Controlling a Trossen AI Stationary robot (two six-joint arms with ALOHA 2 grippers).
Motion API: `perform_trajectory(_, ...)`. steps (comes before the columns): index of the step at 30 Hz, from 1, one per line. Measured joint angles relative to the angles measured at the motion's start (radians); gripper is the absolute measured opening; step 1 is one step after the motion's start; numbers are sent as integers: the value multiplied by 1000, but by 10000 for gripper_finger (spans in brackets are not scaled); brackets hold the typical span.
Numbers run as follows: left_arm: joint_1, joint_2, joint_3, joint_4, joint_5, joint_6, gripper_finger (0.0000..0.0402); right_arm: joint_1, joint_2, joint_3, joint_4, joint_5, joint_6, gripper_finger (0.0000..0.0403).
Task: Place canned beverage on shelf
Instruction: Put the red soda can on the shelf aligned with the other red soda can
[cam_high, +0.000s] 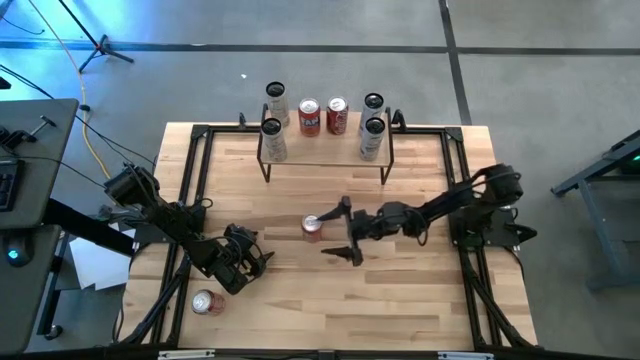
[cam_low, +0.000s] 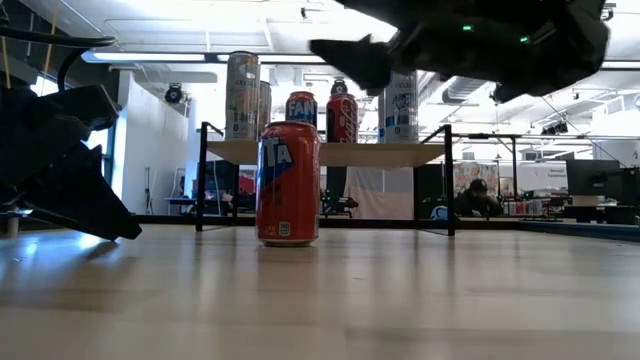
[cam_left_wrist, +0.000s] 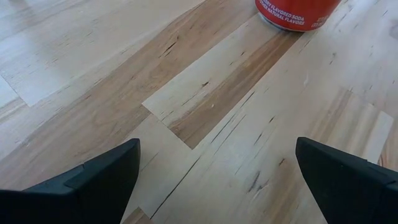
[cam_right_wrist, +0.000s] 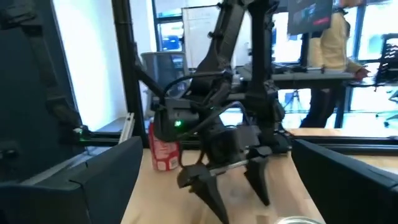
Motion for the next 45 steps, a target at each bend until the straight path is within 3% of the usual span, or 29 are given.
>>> perform_trajectory(13, 0, 0, 0, 23, 0, 0, 400, 17, -386, -286, -64, 66, -141, 400)
perform_trajectory(18, 0, 0, 0, 23, 0, 0, 400, 40, -515, -391, -79, 155, -153, 400)
perform_trajectory(30, 0, 0, 0, 26, 0, 0, 400, 101, -887, -604, -294, 253, -148, 400)
perform_trajectory(39, 0, 0, 0, 26, 0, 0, 400, 178, -1115, -650, -492, 371, -151, 400)
perform_trajectory(45, 0, 0, 0, 27, 0, 0, 400, 199, -1264, -650, -672, 373, -146, 400)
